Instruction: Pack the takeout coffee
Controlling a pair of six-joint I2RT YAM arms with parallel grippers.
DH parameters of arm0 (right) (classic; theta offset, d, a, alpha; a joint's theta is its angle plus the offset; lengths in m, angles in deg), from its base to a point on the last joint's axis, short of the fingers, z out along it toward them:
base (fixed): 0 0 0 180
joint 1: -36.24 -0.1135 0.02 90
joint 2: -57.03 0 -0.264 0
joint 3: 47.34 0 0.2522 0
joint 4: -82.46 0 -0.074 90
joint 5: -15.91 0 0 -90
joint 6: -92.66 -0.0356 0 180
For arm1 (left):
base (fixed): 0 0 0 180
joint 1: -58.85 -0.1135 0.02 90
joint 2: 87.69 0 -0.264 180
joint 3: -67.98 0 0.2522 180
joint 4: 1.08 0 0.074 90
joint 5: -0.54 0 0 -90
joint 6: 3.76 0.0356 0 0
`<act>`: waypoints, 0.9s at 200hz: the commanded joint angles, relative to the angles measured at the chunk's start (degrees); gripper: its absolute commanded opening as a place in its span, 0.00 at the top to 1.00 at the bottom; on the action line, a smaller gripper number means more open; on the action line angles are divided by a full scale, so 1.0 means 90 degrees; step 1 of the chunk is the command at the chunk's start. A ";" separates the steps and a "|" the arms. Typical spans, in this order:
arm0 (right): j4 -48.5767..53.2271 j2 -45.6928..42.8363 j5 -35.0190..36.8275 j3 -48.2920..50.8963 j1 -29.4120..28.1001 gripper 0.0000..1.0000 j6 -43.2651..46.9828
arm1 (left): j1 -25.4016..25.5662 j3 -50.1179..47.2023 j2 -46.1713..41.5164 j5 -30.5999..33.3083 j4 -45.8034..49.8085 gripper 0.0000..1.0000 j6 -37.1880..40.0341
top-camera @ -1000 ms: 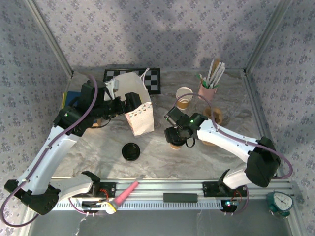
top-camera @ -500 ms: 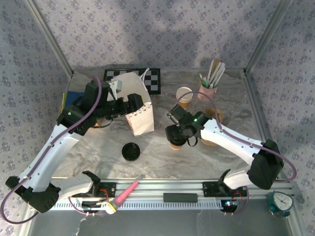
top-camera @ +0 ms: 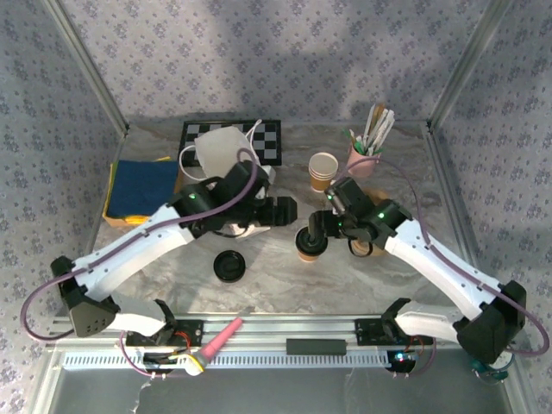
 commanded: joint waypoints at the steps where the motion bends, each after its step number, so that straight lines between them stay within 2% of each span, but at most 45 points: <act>1: 0.0058 -0.0461 -0.0715 0.0539 0.0423 0.28 -0.0387 | 0.0326 0.0089 0.0299 0.0470 0.0195 0.23 -0.0240; 14: -0.0250 -0.0747 -0.1202 0.0920 0.0755 0.35 -0.0399 | 0.0504 0.0074 0.0504 0.0634 0.0223 0.25 -0.0308; 26: -0.0457 -0.0963 -0.1619 0.1233 0.1056 0.39 -0.0593 | 0.0632 0.0053 0.0716 0.0750 0.0252 0.30 -0.0348; 59: -0.0809 -0.1259 -0.2243 0.1723 0.1471 0.40 -0.0867 | 0.0742 -0.0185 0.1140 0.0787 0.0057 0.37 -0.0488; 105: -0.1402 -0.1162 -0.2719 0.2114 0.1545 0.43 -0.1174 | 0.0735 -0.0366 0.1530 0.0813 -0.0279 0.41 -0.0295; 113: -0.1428 -0.1124 -0.2716 0.2139 0.1541 0.44 -0.1182 | 0.0733 -0.0366 0.1578 0.0783 -0.0347 0.46 -0.0233; 139: -0.1591 -0.1024 -0.2762 0.2186 0.1540 0.45 -0.1197 | 0.0684 -0.0399 0.1692 0.0763 -0.0525 0.51 -0.0147; 180: -0.1721 -0.0847 -0.2780 0.2223 0.1471 0.46 -0.1216 | 0.0605 -0.0451 0.1851 0.0573 -0.0692 0.54 -0.0059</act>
